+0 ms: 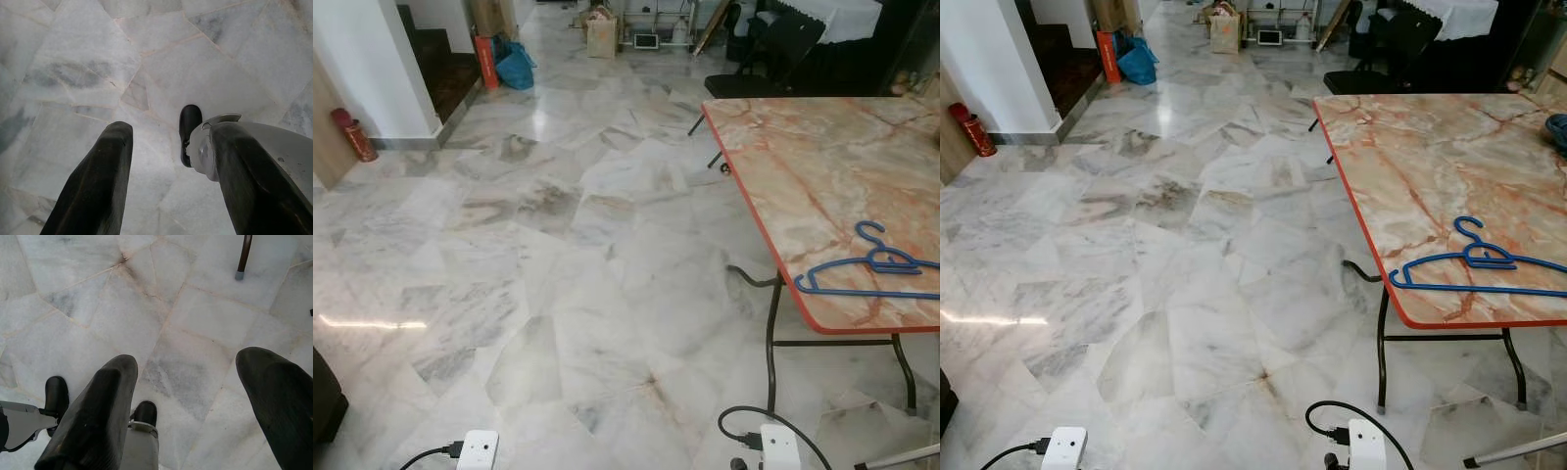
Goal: Hang hanger
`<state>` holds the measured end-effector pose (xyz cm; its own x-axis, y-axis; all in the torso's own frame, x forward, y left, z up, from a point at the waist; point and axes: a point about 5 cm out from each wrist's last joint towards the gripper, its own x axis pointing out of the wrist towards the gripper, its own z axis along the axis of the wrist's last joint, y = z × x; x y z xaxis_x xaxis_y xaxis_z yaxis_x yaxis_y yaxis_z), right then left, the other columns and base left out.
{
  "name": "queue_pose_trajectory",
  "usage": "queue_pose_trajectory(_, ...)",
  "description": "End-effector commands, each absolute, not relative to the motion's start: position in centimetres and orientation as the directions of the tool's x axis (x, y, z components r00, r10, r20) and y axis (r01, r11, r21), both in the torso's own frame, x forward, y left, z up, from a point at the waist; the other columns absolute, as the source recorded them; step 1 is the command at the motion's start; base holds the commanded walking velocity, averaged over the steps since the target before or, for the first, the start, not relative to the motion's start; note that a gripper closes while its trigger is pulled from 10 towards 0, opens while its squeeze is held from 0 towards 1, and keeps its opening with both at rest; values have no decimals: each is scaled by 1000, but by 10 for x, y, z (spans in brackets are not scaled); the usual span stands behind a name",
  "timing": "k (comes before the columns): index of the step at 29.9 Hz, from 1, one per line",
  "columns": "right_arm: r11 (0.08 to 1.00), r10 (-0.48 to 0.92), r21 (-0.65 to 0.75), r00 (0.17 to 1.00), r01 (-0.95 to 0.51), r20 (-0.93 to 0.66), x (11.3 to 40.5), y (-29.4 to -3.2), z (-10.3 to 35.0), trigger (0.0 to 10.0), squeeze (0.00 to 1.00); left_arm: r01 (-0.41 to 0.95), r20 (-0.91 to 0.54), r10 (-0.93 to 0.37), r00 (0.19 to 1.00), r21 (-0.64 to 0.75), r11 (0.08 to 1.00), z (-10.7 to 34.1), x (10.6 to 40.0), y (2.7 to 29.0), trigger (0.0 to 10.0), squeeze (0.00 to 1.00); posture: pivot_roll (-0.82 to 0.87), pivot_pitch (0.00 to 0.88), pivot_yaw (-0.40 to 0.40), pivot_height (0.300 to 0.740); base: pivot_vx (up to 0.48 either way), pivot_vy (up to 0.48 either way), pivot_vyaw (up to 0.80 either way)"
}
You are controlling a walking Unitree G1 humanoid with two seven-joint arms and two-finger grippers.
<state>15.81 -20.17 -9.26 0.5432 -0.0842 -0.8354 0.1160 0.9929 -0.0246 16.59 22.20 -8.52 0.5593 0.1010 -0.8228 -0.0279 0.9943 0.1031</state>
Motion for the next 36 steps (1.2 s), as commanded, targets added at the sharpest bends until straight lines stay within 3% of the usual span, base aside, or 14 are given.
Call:
queue_pose_trajectory(1, 928, -21, 194, 564, 318, -825, 143, -185, -100, 10000, 0, 260, -835, -77, 546, 81, 962, -74, 196, 204, 10000, 0, -97, 67, 57, 740, 0, 0, 0)
queue_pose_trajectory(21, 921, -52, 203, 620, 334, -783, 148, -191, -95, 10000, 0, 272, -835, -86, 543, 79, 959, -74, 197, 204, 10000, 0, -79, 58, 38, 740, 0, 0, 0)
queue_pose_trajectory(36, 948, -53, 180, 689, 262, -723, 185, -208, -76, 10000, 0, 200, -815, -70, 576, 58, 978, -73, 203, 191, 10000, 0, -54, 11, -30, 740, 0, 0, 0)
